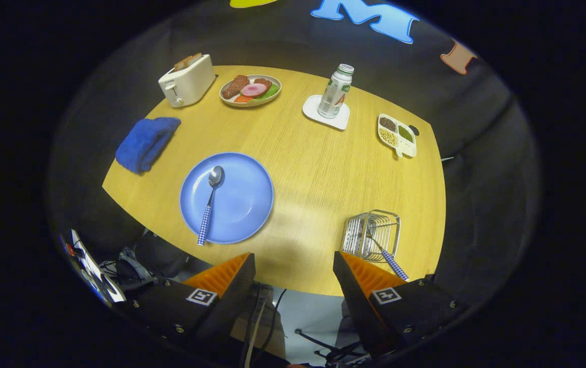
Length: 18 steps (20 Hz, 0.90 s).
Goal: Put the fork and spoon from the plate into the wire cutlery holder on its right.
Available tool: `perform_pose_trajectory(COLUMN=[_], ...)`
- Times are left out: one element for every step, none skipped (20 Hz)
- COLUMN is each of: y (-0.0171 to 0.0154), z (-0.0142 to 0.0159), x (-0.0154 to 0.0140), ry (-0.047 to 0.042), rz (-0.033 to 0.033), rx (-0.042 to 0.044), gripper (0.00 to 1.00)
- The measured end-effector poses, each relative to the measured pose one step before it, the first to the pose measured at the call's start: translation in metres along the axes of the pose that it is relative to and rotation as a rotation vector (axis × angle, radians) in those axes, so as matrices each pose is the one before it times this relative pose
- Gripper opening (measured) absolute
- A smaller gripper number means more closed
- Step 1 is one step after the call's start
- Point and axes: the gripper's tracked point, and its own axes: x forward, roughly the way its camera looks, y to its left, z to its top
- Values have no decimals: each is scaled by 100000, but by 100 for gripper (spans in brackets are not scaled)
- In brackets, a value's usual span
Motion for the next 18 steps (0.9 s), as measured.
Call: perform_pose_trajectory(y=[736,703,765,803,836,829,772,899,789,757,768,517,444,405,271,353,427,414], z=[296,-85,-334,-113,16,238,181,202,-31,-40,-141,-51,-125,-33,61,148,147,125], x=[345,271,285,334,345,313,334,287,375,217,85,267,271,156,286,245,373,434], ry=[-3123,-827,258,241,-239,-1200,-1215,-588,114,481,427,542,676,558,355,-310,-672,-334], rz=[1643,989,1450,1310,1390,1174,949,1159,1010,714,327,443,609,253,411,243,751,607], rx=[1383,1133,94,-636,-636,-260,-253,-481,-481,-509,-365,75,51,-79,-177,-242,155,466], gripper=[94,94,94,95,95,95,95,94,94,95,94,95,95,95,95,95,95,95])
